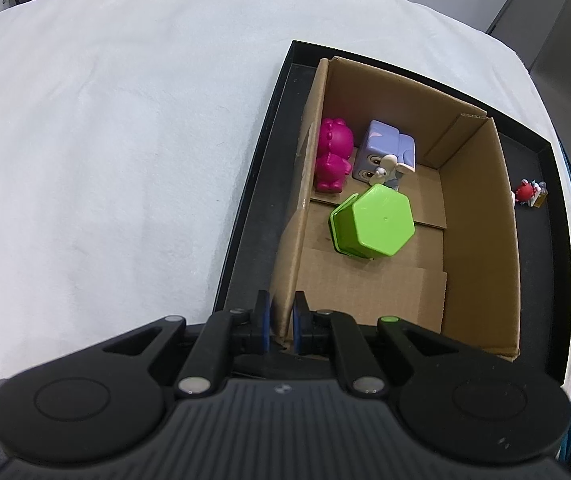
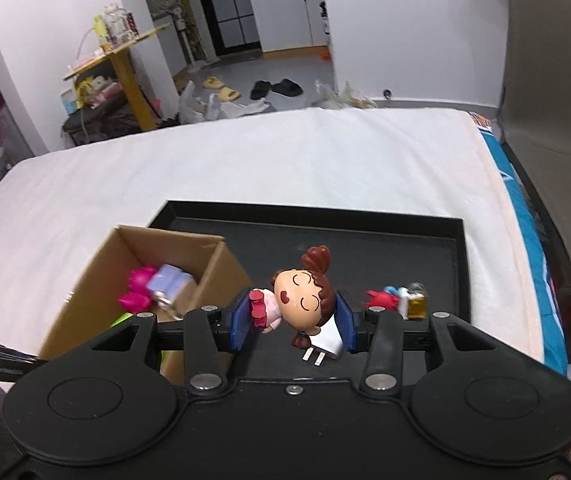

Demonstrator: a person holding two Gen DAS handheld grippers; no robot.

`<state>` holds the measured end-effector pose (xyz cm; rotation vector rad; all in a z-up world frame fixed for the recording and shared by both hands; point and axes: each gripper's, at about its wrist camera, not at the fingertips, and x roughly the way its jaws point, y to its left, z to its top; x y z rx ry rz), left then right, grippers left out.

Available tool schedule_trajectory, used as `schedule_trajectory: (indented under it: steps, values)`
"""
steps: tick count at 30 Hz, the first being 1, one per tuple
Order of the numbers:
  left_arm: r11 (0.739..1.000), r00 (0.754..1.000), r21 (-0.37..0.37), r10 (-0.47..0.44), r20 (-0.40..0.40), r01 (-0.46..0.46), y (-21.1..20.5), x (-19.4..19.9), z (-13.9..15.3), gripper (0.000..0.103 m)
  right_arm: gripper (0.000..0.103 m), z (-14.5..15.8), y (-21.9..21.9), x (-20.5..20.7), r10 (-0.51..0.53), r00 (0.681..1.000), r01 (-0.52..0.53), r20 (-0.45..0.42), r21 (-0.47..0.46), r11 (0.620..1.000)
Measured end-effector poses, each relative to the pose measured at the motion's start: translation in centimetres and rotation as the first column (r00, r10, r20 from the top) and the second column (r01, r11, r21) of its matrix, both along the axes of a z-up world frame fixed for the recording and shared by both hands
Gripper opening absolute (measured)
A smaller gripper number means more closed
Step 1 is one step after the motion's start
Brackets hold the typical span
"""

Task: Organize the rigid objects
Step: 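Carry the doll with the right gripper over the box, then open the right gripper to drop the doll into the box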

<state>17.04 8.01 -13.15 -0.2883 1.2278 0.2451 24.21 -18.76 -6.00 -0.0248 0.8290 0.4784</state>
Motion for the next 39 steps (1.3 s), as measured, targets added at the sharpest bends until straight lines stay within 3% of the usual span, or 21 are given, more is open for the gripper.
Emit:
schedule_trajectory:
  steps: [11, 22, 39]
  values:
    - [1.0, 1.0, -0.013, -0.01, 0.006, 0.01, 0.2, -0.1, -0.1, 0.01, 0.043, 0.6, 3.2, -0.8, 0.059, 0.998, -0.06, 0.034, 0.034, 0.998]
    - [0.999, 1.0, -0.031, -0.016, 0.011, 0.017, 0.4, -0.3, -0.1, 0.01, 0.043, -0.6, 6.9, -0.9, 0.094, 0.993, -0.096, 0.066, 0.026, 0.995]
    - [0.999, 1.0, -0.043, -0.028, 0.012, 0.028, 0.4, -0.3, -0.2, 0.01, 0.044, -2.0, 8.9, -0.8, 0.132, 0.987, -0.131, 0.093, -0.008, 0.991]
